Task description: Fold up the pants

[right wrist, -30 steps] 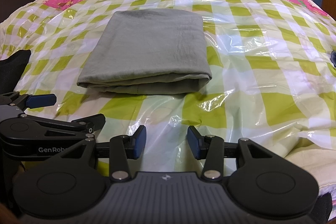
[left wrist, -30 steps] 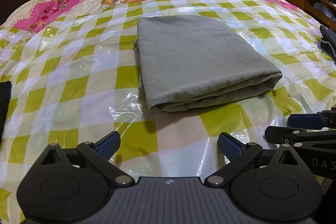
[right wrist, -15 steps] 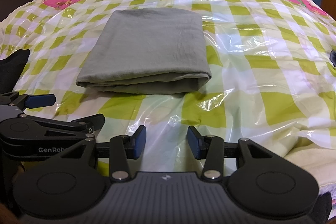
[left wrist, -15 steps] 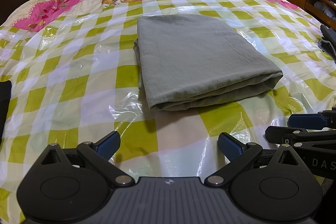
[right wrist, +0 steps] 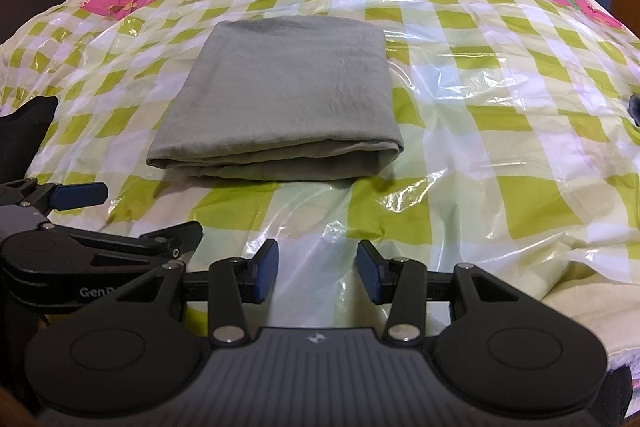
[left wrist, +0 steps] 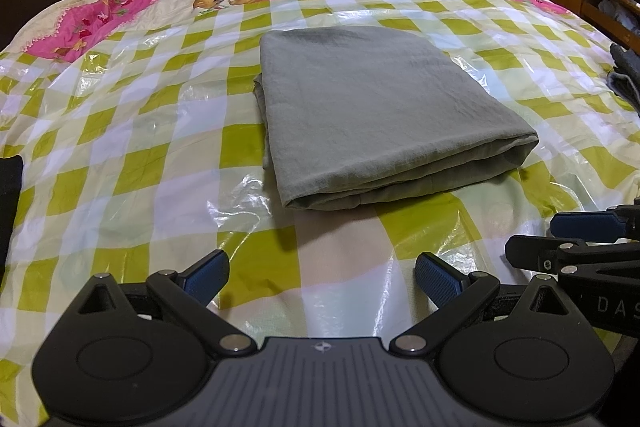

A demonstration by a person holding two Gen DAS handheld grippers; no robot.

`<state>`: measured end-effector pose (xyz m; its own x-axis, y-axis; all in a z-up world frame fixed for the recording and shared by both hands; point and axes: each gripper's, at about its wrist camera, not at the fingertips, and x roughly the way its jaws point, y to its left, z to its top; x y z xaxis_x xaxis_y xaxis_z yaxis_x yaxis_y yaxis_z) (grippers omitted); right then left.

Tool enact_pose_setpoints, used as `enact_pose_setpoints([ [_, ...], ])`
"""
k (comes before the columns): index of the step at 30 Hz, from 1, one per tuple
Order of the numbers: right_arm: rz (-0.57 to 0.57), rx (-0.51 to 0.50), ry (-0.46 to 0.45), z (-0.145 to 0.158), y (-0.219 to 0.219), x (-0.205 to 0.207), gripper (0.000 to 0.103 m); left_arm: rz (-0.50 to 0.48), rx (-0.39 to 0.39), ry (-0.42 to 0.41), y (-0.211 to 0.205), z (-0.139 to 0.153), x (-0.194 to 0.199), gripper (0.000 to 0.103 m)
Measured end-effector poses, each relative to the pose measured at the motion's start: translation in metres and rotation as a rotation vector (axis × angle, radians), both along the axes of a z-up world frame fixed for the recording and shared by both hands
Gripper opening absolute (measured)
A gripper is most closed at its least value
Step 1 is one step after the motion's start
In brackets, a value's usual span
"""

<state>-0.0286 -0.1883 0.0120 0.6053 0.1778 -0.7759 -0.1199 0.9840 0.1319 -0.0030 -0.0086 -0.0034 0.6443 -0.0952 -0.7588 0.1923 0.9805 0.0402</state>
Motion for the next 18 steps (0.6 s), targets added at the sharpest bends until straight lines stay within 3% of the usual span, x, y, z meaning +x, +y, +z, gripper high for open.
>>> enact_pose_setpoints([
  [18, -0.007, -0.001, 0.001, 0.0021, 0.0005, -0.0002, 0.048, 0.003, 0.002, 0.001, -0.001, 0.0008, -0.0003, 0.103],
])
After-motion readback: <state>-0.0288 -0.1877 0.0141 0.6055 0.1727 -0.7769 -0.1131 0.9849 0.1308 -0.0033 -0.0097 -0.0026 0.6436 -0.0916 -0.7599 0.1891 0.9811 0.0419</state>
